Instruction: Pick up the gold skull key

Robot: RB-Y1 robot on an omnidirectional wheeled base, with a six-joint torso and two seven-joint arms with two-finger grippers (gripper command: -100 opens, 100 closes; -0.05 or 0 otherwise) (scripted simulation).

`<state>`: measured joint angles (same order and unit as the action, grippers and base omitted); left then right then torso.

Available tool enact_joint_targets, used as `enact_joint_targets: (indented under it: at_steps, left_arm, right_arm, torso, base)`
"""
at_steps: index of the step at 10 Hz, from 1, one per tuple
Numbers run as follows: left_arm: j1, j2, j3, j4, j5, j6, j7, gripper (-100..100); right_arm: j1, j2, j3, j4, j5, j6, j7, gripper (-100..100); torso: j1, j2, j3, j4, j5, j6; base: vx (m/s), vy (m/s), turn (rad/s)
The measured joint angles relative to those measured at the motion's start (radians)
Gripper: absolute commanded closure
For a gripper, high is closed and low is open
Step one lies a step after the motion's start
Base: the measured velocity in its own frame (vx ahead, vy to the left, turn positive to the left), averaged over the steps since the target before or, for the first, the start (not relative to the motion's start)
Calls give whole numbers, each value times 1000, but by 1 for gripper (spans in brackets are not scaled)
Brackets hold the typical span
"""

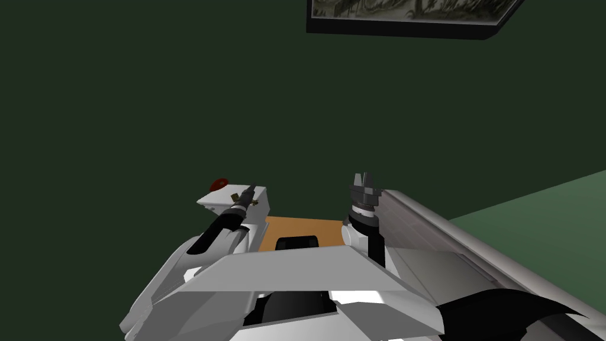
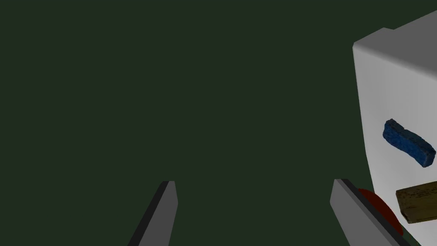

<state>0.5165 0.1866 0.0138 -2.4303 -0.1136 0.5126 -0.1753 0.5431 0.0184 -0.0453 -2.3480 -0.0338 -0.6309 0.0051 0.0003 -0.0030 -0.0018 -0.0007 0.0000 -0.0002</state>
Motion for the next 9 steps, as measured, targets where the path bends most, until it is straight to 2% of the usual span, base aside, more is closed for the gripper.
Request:
enact_joint_targets:
  at_steps: [2, 4, 7, 9]
  left_arm:
    - [2, 0, -1, -11, 1, 55, -2, -100]
    - [0, -5, -3, 4, -1, 110, -4, -100]
    - [9, 7, 7, -4, 16, 184, -2, -100]
    - [13, -5, -2, -6, 8, 240, -4, -100]
  right_arm:
    - [0, 0, 0, 0, 0, 0, 0, 0]
    - [0, 0, 0, 0, 0, 0, 0, 0]
    - [0, 0, 0, 0, 0, 0, 0, 0]
    - [0, 0, 0, 0, 0, 0, 0, 0]
  torso:
    - [0, 0, 0, 0, 0, 0]
    - [0, -1, 0, 0, 0, 0]
    - [2, 1, 1, 0, 0, 0]
    - [2, 0, 0, 0, 0, 0]
  base:
    - [44, 5, 16]
    - [57, 12, -4]
    - [30, 25, -6]
    - [51, 29, -10]
